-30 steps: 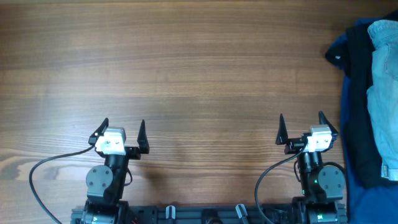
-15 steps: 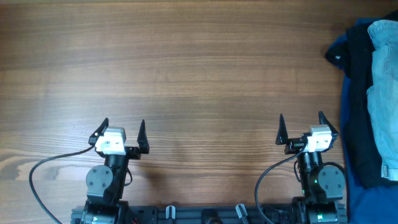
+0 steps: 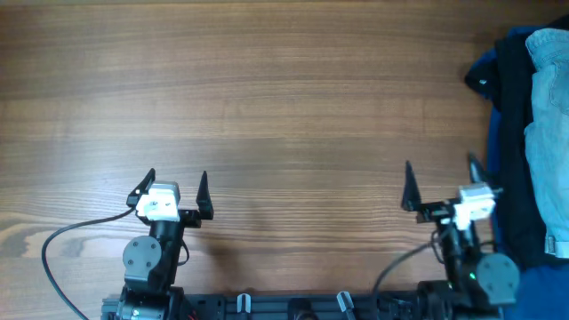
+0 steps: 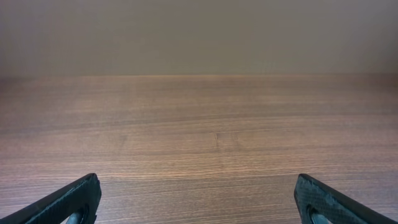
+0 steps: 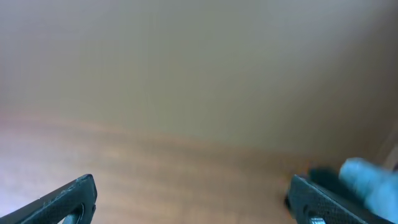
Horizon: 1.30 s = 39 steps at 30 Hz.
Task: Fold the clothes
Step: 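Reach the right gripper into the clothes pile and grasp the light-blue jeans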
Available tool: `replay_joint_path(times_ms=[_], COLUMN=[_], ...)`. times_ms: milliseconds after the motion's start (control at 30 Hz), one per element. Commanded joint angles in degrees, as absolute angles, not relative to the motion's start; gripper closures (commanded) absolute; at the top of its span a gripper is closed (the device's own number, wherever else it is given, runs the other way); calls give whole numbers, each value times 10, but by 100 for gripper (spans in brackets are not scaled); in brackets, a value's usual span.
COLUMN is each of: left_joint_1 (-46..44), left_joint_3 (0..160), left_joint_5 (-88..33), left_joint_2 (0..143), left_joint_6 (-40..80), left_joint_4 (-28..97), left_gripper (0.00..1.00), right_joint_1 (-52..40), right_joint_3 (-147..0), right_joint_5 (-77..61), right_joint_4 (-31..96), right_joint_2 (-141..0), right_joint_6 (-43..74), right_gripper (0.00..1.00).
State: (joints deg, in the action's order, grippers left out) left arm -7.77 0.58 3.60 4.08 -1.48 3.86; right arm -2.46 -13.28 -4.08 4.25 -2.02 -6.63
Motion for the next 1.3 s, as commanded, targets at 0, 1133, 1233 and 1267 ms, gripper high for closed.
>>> replay_joint_path(times_ms=[0, 1133, 1233, 1267], left_joint_1=[-80, -80, -80, -80], left_joint_3=[4, 4, 4, 4], left_joint_5=[42, 42, 42, 42], left_joint_2=[41, 41, 41, 41], left_joint_6=[-26, -26, -26, -26], left_joint_4=[37, 37, 37, 37], left_gripper=[0, 0, 0, 0], right_joint_1=[-22, 261, 280, 282], right_joint_3=[-250, -1056, -1056, -1056], right_joint_5=[-80, 90, 90, 90], right_joint_4=[31, 356, 310, 295], right_joint_2=[-55, -1061, -1131, -1149], right_joint_6=[-56, -149, -150, -150], right_gripper=[0, 8, 9, 9])
